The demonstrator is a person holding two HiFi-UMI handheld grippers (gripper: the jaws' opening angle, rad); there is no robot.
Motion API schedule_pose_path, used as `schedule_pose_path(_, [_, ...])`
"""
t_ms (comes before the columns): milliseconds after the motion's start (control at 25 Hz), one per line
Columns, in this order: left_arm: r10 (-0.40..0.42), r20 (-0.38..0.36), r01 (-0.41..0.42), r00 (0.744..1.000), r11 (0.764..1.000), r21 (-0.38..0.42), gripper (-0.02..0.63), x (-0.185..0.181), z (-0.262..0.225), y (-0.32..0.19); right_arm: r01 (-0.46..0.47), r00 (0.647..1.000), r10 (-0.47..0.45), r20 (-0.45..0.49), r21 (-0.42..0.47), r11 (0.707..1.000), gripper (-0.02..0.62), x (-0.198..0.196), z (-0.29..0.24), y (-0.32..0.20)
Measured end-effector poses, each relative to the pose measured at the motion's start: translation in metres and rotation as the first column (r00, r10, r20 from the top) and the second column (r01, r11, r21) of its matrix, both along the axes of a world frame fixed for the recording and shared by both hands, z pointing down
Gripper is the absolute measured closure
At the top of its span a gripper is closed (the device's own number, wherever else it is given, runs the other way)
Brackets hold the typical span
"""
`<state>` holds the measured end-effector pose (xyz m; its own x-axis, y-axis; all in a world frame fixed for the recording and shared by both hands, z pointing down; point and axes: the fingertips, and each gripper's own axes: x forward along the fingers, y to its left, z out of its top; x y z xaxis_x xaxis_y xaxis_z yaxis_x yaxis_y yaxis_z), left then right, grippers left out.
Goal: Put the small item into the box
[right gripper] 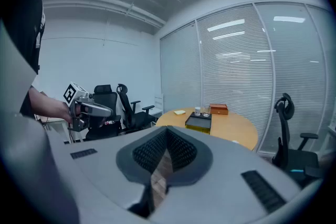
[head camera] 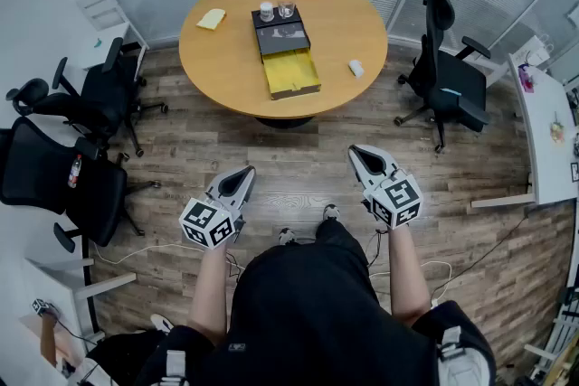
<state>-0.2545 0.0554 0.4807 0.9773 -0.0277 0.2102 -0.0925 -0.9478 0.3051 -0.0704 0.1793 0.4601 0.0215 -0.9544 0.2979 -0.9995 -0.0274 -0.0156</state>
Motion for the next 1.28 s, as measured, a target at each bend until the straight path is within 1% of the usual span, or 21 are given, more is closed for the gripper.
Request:
schedule_pose_path(160, [-0.001, -0.003, 0.001, 1.0, 1.0, 0.002, 0.6, 0.004, -0.001, 0.001, 0.01, 1.0, -0.01, -0.003, -0.012, 1.0, 0.591, -0.001, 0.007, -0.002])
schedule_pose_path(680, [-0.03, 0.005, 0.03, 1.0, 0.999, 0.011, 0.6, 0.028, -0.011, -0.003, 0.041, 0.999, -0.041, 0.013, -0.038, 0.998, 0.591, 0.026, 0.015, -0.009])
schedule_pose_path(880, [-0.046, 0.012, 0.046, 0.999, 0.999, 0.009, 0.6, 0.048, -0.013, 0.003, 0.062, 0.998, -0.062, -0.001, -0.044, 0.997, 0.591, 0.047, 0.012, -0.005])
schedule_pose_path(1080, [-0.069, 0.006, 0.069, 0.998, 0.998, 0.011, 0.6, 0.073, -0.018, 0.012, 0.091, 0.996, -0.091, 0.01, -0.043, 0.995, 0.591, 0.073, 0.01, 0.001])
schedule_pose_path(1280, [-0.095, 0.018, 0.095, 0.995, 0.995, 0.016, 0.6, 0.092, -0.017, 0.021, 0.109, 0.994, -0.108, 0.011, -0.037, 0.993, 0.591, 0.098, 0.014, 0.003])
